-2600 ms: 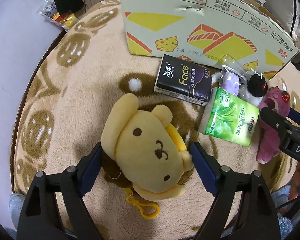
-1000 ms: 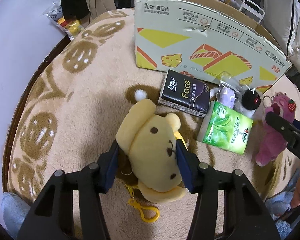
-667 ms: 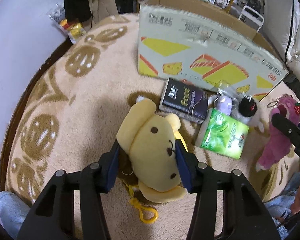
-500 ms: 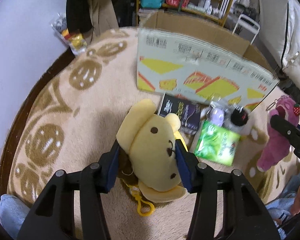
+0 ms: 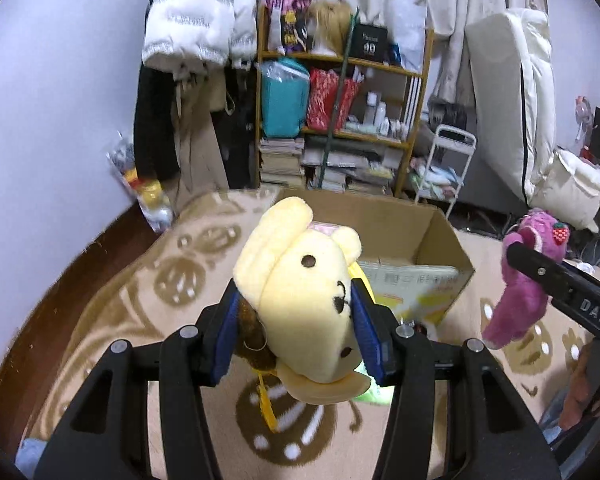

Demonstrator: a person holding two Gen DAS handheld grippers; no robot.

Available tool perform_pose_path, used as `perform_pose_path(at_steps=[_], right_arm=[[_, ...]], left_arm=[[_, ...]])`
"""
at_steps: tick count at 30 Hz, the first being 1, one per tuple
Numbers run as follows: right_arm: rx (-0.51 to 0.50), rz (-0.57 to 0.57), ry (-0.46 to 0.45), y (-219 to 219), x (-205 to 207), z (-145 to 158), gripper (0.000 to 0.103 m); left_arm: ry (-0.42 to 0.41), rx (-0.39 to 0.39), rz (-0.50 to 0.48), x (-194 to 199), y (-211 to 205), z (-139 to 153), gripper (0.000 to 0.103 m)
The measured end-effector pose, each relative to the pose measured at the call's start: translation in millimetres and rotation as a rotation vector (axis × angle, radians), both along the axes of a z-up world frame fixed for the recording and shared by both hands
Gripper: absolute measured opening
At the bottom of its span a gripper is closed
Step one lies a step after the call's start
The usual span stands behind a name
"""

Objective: Organize soft objects
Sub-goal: 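Lift both held plush toys and carry them over the open box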

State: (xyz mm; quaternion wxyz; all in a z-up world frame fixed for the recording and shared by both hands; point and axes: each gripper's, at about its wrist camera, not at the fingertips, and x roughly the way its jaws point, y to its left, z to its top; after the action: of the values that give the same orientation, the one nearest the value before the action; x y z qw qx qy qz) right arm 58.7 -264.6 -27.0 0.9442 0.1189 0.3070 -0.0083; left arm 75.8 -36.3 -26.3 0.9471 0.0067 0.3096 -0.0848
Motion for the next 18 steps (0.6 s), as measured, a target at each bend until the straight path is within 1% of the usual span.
perform_pose_path(at_steps=[4,11,14,18], right_arm=[[0.015,-0.008,-0.06,-2,-1,13,0.072],[0.015,0.003,-0.097,-5,11,27,0.072],[-0.003,0.02,-0.113,-6,21,34,0.072],[-0.051,0.03,-0.135,-6,36,44,0.072]], left_arm=[[-0.054,0.037,-0.007,6,-8,16,0.051],[-0.128,0.07,-0.019,20,-21,38,0.051],[-0.148,0.07,-0.026,31,-25,46,0.051],[-0.19,0.095,-0.029,43,-32,53,0.051]])
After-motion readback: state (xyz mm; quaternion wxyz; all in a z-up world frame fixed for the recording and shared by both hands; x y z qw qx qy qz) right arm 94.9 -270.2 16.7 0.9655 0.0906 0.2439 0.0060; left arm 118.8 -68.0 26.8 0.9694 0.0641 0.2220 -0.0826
